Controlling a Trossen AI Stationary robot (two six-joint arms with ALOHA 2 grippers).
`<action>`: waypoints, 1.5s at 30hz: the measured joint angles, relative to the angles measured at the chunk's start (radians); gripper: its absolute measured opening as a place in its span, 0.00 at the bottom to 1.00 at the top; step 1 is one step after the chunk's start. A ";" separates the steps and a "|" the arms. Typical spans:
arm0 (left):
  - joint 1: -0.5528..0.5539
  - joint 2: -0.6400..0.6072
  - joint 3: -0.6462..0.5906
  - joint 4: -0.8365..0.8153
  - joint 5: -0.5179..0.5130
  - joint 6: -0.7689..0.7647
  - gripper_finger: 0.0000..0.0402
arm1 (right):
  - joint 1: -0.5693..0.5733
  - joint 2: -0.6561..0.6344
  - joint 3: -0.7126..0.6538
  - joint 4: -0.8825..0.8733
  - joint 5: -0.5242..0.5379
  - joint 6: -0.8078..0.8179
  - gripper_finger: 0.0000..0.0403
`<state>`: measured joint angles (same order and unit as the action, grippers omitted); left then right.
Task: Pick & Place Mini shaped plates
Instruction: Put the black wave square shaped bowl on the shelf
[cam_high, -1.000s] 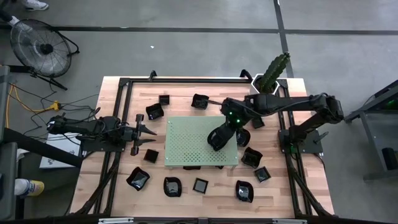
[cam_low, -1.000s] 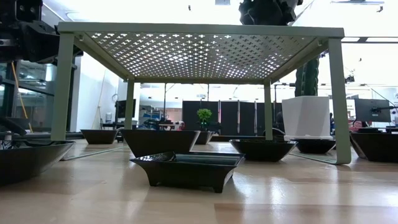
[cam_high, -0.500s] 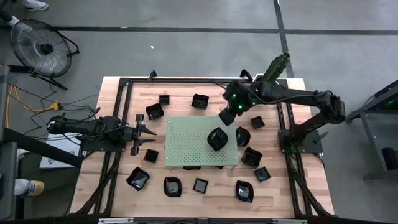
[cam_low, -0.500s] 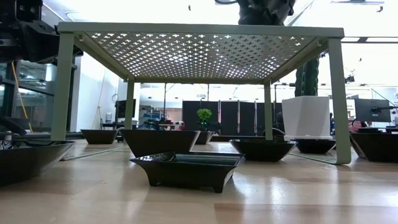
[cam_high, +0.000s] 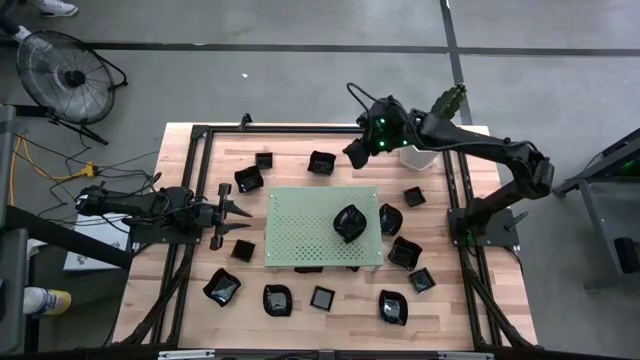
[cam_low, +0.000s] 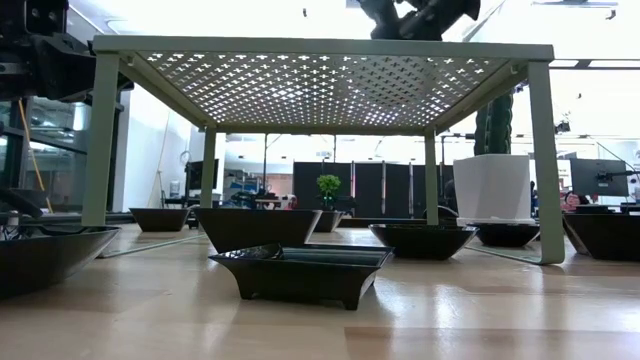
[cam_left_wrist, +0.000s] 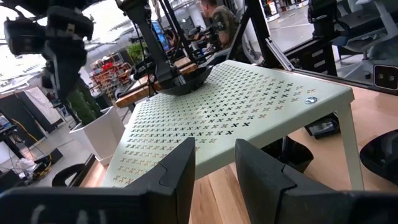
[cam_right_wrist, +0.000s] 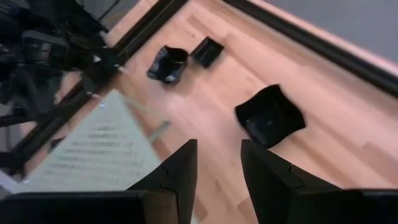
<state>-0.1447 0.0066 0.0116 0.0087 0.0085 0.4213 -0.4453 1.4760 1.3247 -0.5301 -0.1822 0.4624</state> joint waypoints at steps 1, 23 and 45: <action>0.000 0.000 0.000 0.000 0.000 0.000 0.28 | -0.010 0.009 0.000 0.002 0.000 -0.020 0.29; 0.000 0.000 0.000 0.000 0.000 0.000 0.28 | -0.229 0.209 0.104 0.093 -0.079 -0.208 0.29; 0.000 0.000 0.000 0.000 0.000 0.000 0.28 | -0.229 0.501 0.462 -0.184 -0.043 -0.656 0.29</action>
<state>-0.1444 0.0071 0.0116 0.0090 0.0082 0.4213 -0.6739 1.9770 1.7866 -0.7143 -0.2253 -0.1940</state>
